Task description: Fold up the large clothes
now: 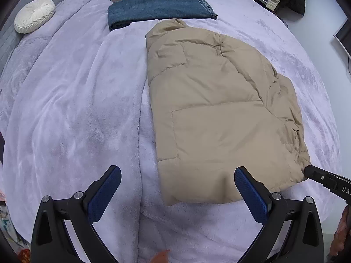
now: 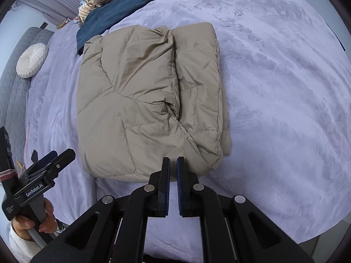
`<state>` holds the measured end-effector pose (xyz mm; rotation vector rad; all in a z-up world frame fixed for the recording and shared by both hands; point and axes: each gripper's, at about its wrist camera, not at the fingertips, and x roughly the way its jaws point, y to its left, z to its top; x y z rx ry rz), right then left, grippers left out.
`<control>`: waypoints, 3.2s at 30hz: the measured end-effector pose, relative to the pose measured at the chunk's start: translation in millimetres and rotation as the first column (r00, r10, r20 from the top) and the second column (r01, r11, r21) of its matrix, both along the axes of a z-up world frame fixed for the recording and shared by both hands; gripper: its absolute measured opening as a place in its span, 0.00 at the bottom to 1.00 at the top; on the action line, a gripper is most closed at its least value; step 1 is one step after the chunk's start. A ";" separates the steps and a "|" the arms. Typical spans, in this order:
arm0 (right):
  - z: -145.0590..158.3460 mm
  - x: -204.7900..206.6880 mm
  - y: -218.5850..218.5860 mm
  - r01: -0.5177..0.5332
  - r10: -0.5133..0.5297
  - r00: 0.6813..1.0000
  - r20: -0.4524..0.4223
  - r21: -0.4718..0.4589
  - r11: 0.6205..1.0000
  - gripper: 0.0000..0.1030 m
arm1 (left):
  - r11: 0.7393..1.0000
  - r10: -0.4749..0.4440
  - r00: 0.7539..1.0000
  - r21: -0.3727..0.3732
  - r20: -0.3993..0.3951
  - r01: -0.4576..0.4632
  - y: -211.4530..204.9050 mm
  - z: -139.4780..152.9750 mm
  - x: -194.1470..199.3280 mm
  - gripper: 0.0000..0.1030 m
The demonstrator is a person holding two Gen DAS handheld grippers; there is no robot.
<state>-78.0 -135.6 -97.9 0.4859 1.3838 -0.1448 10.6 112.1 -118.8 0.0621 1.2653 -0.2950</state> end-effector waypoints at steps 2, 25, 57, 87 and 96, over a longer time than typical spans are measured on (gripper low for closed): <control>4.7 -2.9 0.4 -0.008 0.008 1.000 0.013 -0.006 1.000 0.06 | 1.000 0.013 1.000 0.002 0.015 -0.013 -0.2 7.4 -6.0 1.00; 103.9 -37.5 12.9 -0.048 0.100 0.971 0.217 -0.233 0.971 0.80 | 0.991 0.129 0.975 0.016 0.180 -0.134 1.9 91.1 -79.1 1.00; 116.1 -40.7 19.4 -0.047 0.114 0.969 0.217 -0.294 0.955 0.82 | 0.990 0.122 0.970 0.044 0.212 -0.134 12.1 104.6 -89.7 1.00; 117.6 -42.0 19.6 -0.042 0.113 0.969 0.219 -0.307 0.951 0.82 | 0.989 0.125 0.968 0.051 0.218 -0.139 15.4 107.4 -85.3 1.00; 117.4 -42.4 20.2 -0.041 0.113 0.969 0.219 -0.308 0.951 0.82 | 0.989 0.125 0.968 0.051 0.220 -0.139 15.4 107.5 -85.1 1.00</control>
